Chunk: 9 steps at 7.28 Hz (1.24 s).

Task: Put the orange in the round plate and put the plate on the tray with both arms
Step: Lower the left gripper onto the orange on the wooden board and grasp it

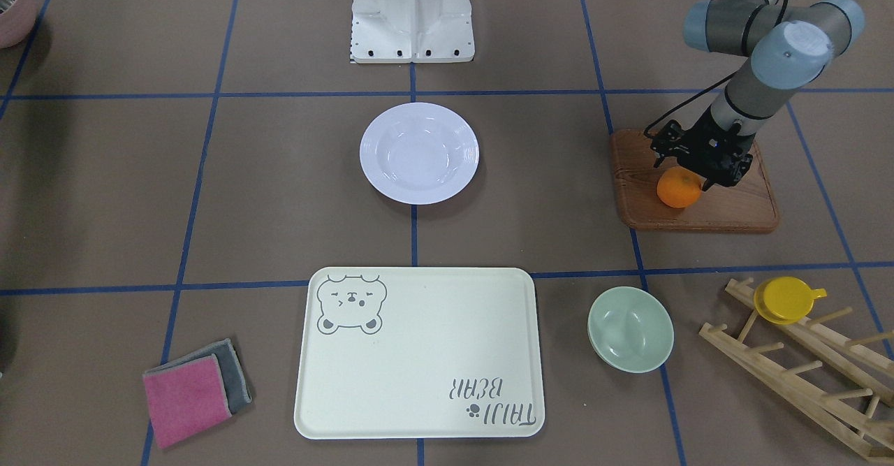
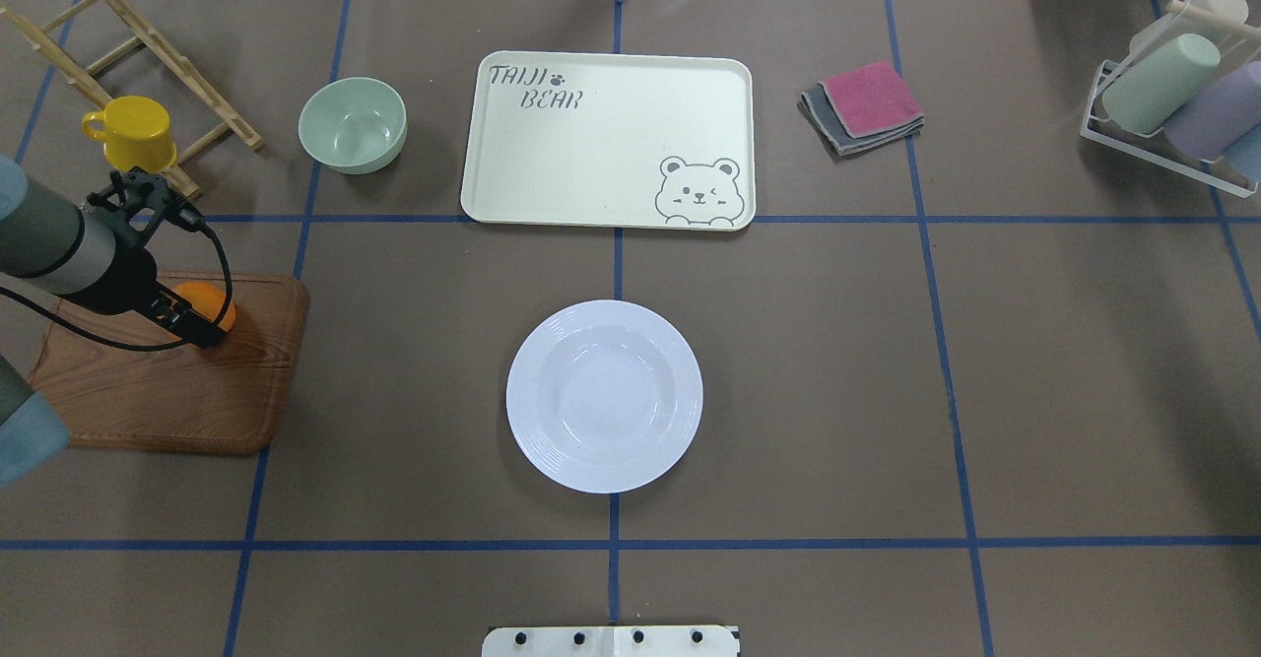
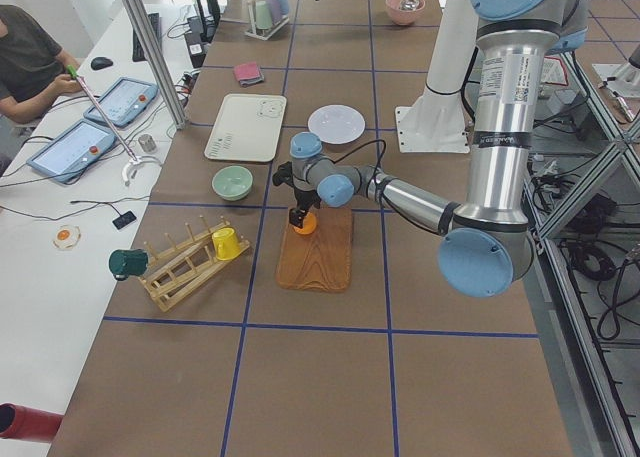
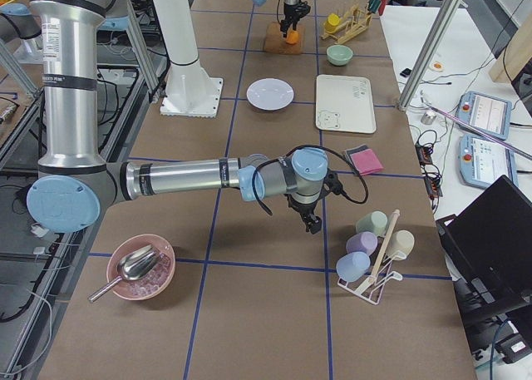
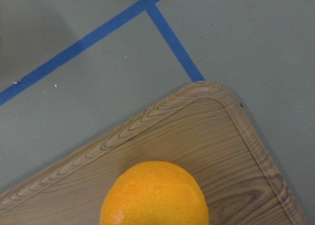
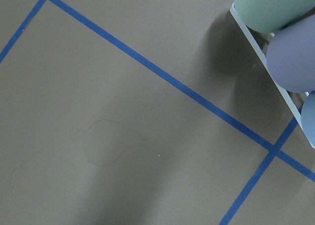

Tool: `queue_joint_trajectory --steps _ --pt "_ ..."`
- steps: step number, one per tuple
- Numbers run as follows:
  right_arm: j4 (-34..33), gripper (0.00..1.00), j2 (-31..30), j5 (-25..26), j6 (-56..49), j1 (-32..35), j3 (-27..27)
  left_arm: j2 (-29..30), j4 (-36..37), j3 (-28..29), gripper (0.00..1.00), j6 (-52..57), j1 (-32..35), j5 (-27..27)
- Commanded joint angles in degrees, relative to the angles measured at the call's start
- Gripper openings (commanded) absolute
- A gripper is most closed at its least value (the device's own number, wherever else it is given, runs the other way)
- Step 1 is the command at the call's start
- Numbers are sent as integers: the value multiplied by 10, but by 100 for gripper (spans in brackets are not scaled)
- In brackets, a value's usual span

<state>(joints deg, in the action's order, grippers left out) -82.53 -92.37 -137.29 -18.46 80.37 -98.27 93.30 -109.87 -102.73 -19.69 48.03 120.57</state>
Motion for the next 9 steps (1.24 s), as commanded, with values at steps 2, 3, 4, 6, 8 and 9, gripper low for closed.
queue_joint_trajectory --steps 2,3,4,6,8,9 --pt "0 100 0 0 0 0 1 0 0 2 99 -1 0 -9" --pt "0 100 0 0 0 -4 1 1 0 2 99 -3 0 -30" --pt "0 100 0 0 0 -5 1 1 0 5 99 -2 0 -31" --pt "0 100 0 0 0 -6 2 9 -2 21 99 -3 -1 -31" --pt "0 100 0 0 0 -8 3 14 -3 29 99 -3 -6 -31" --pt "0 100 0 0 0 -9 3 24 -3 39 99 -3 -6 -31"
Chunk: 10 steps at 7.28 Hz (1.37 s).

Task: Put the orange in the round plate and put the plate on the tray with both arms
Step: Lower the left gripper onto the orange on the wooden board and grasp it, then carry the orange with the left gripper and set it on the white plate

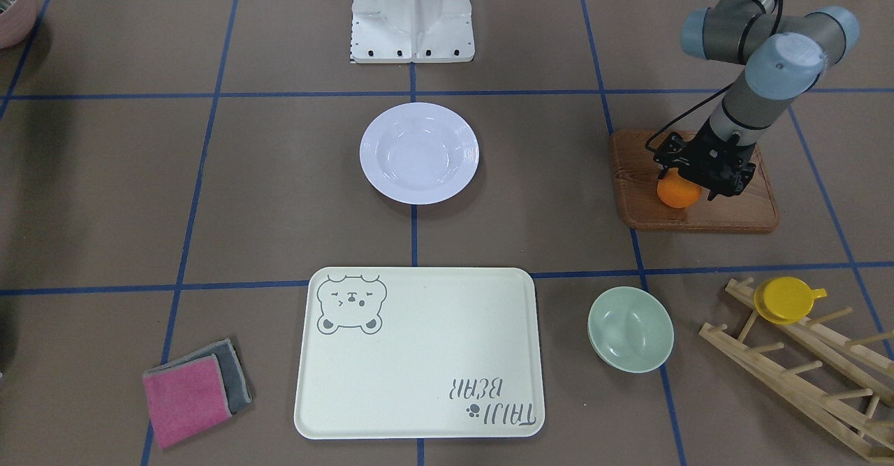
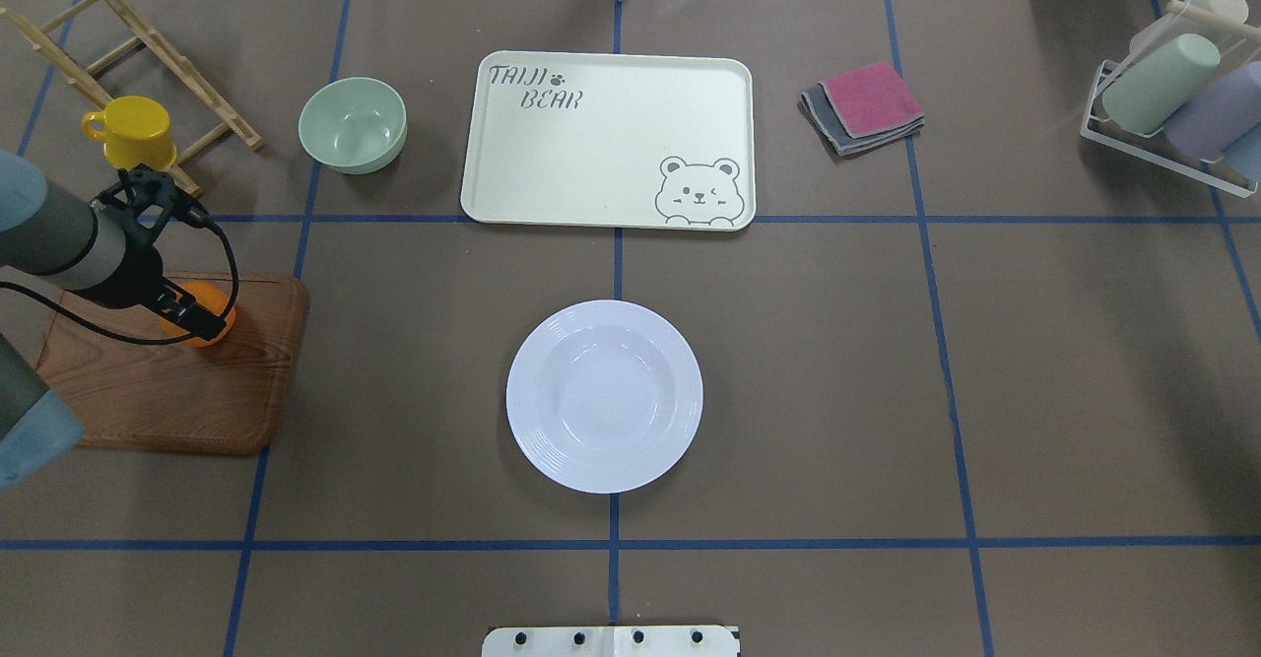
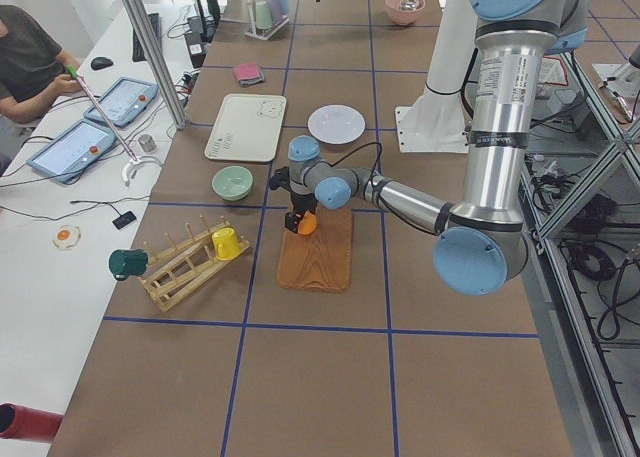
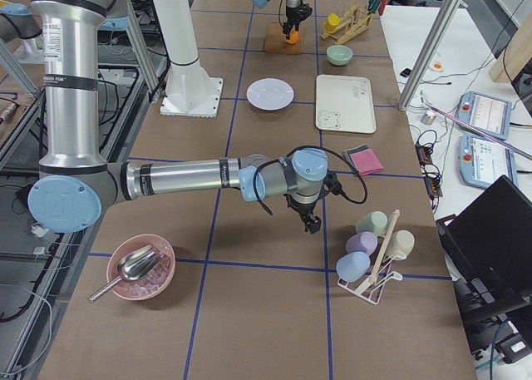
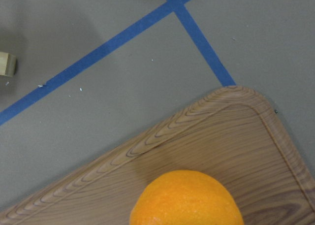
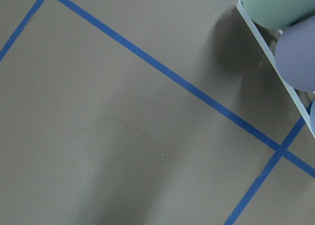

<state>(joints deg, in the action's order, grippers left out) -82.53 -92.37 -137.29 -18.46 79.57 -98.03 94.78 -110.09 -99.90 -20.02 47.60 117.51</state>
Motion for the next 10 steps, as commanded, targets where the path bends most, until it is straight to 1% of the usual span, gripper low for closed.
queue_joint_trajectory --steps 1,2,3,4,5,6,7,8,9,10 --pt "0 100 0 0 0 -2 0 12 0 14 99 1 -1 1" --pt "0 100 0 0 0 -2 0 12 0 14 98 1 -2 1" --pt "0 100 0 0 1 -2 0 13 0 13 87 1 -2 1" --pt "0 100 0 0 1 -3 0 15 2 13 63 0 -2 1" --pt "0 100 0 0 1 -3 -1 16 4 12 11 -1 -2 3" --pt "0 100 0 0 1 -3 -1 26 7 8 0 -12 -2 13" --pt "0 100 0 0 2 -3 -6 69 21 4 0 -56 -1 55" --pt "0 100 1 -1 3 -3 -8 127 51 2 0 -115 -1 74" --pt "0 100 2 -1 3 -4 -13 183 86 1 0 -170 -7 76" --pt "0 100 10 -1 4 -13 -18 223 98 -1 0 -232 -41 74"
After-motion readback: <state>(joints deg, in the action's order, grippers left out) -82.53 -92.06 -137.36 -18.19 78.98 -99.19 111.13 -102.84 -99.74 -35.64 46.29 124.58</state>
